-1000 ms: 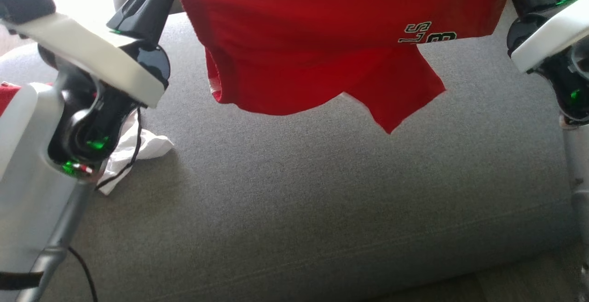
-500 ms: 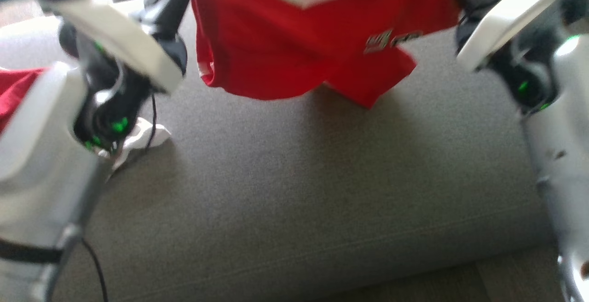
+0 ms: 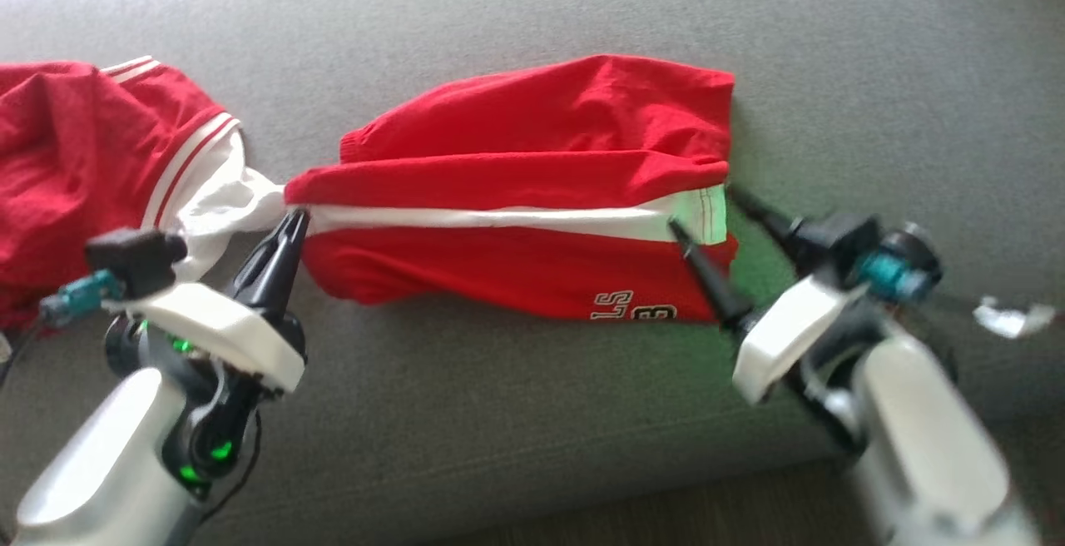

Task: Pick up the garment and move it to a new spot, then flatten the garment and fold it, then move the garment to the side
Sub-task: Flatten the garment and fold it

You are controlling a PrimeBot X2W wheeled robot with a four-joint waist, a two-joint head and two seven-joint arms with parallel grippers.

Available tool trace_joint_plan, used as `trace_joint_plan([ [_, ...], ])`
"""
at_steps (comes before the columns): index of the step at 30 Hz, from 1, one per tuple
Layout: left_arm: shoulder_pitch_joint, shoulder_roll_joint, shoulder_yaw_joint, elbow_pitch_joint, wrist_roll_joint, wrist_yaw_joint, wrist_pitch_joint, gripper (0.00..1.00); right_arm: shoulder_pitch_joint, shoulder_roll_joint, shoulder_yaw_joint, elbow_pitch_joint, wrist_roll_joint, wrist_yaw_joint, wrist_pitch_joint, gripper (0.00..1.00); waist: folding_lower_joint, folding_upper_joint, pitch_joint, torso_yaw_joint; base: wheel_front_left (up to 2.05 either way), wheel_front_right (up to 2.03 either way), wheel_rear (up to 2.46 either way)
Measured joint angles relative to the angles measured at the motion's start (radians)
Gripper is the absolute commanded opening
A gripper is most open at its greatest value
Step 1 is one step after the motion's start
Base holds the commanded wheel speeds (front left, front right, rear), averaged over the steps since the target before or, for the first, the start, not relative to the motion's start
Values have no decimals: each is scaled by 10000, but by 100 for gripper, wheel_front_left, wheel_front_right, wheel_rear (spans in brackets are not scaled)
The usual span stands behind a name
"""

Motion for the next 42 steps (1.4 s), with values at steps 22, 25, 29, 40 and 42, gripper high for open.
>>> trace_joint_plan([
  [22, 341, -132, 318, 665, 165, 270, -909, 0, 637, 1003, -1266, 71, 577, 0, -102, 98, 0, 0, 576, -118, 0, 0, 0],
  [25, 334, -150, 286, 677, 221, 270, -907, 0, 240, 1003, -1172, 602, 886, 0, -142, 82, 0, 0, 580, -83, 0, 0, 0],
  [29, 296, -174, 222, 685, 313, 268, -894, 0, -354, 1003, -865, 1499, 1534, 0, -276, 85, 0, 0, 610, 21, 0, 0, 0],
  [40, 69, -230, 15, 671, 385, 270, -811, 0, -817, 999, -245, 2640, 2324, 0, -508, 0, -1, 0, 478, 212, 0, 0, 0],
  [42, 69, -245, 15, 671, 385, 268, -813, 0, -817, 999, -284, 2629, 2320, 0, -610, 0, -1, 0, 391, 214, 0, 0, 0],
])
